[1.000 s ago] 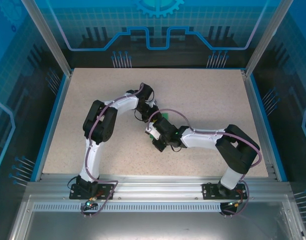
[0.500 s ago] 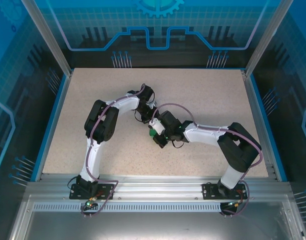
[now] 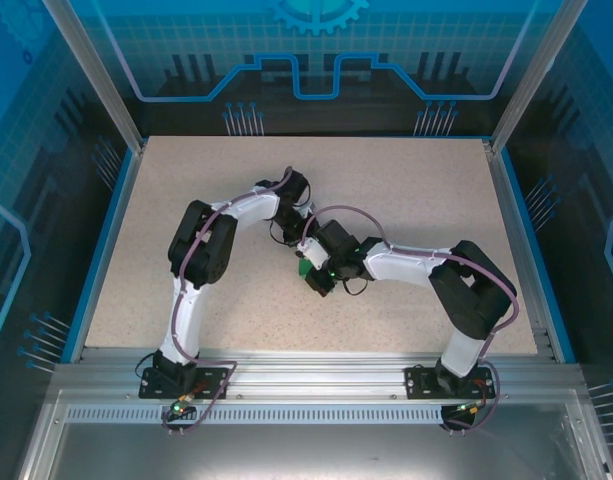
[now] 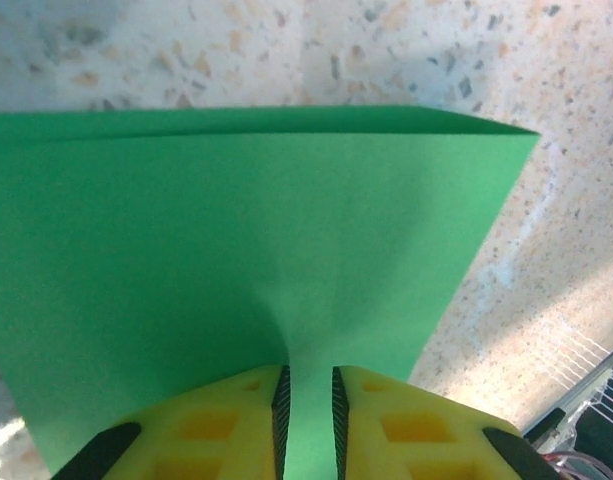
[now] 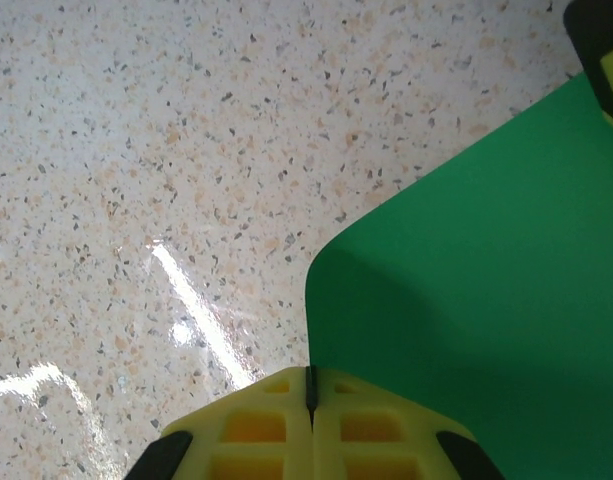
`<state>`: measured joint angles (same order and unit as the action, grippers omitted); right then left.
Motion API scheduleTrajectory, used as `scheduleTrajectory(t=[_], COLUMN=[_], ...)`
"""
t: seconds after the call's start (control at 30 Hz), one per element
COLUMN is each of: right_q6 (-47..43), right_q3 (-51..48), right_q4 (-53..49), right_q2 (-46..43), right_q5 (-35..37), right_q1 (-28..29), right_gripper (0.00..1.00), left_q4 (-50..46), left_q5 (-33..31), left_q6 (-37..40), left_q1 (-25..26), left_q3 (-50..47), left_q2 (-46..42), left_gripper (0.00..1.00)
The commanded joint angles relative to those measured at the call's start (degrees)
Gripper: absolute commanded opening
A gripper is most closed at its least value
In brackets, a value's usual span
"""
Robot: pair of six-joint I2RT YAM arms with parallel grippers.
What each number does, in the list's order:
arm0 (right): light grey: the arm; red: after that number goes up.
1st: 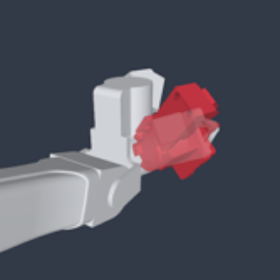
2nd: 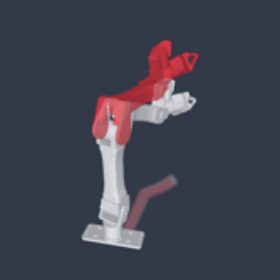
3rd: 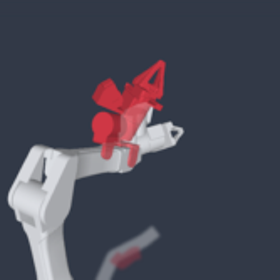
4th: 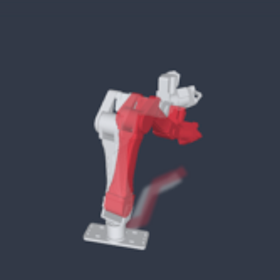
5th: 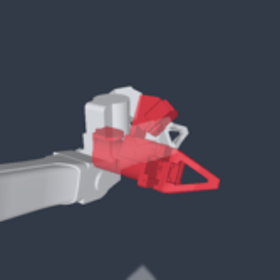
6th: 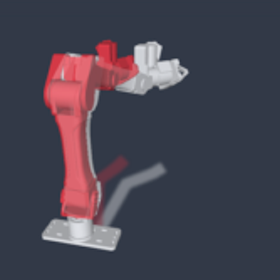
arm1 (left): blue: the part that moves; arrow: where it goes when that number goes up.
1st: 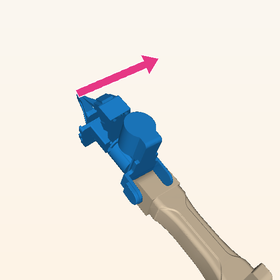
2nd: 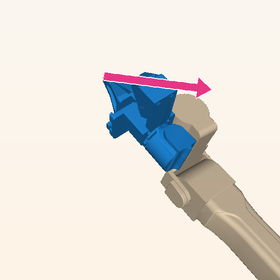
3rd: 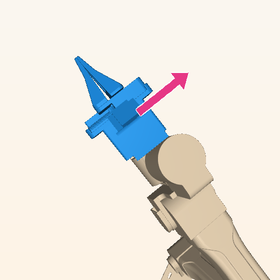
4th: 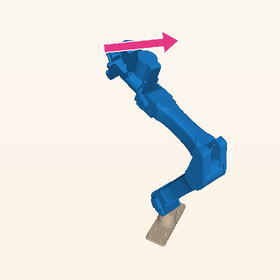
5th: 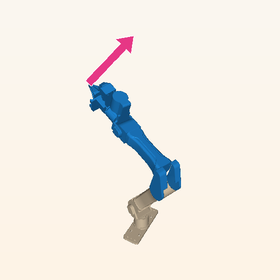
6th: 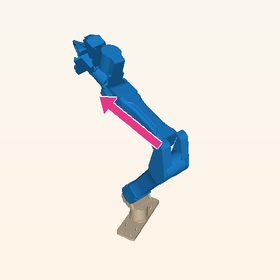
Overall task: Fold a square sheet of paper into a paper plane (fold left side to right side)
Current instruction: Third fold the triangle at the center of the table.
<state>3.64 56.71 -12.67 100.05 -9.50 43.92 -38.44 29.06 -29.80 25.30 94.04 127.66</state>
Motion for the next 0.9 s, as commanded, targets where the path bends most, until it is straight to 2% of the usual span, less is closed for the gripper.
scheduleTrajectory(t=[0.0,0.2,0.4,0.87], right_q6=[-0.2,0.1,0.2,1.2], right_q3=[1.2,0.9,0.9,0.0], right_q4=[-1.7,-1.3,-1.3,-0.9], right_q2=[0.9,1.0,1.0,-0.8], right_q5=[-0.5,0.0,0.0,-1.8], right_q1=[-0.4,-0.5,-0.6,-1.5], right_gripper=[0.03,0.03,0.03,0.03], left_q4=[-2.0,-1.4,-1.9,-5.2], left_q5=[3.0,6.2,6.6,1.1], left_q6=[1.1,1.3,1.8,6.7], left_q1=[0.4,2.2,3.8,3.9], left_q3=[1.3,1.6,2.4,1.8], left_q2=[-4.8,-3.9,-0.9,4.4], left_gripper=[0.24,0.27,0.28,0.26])
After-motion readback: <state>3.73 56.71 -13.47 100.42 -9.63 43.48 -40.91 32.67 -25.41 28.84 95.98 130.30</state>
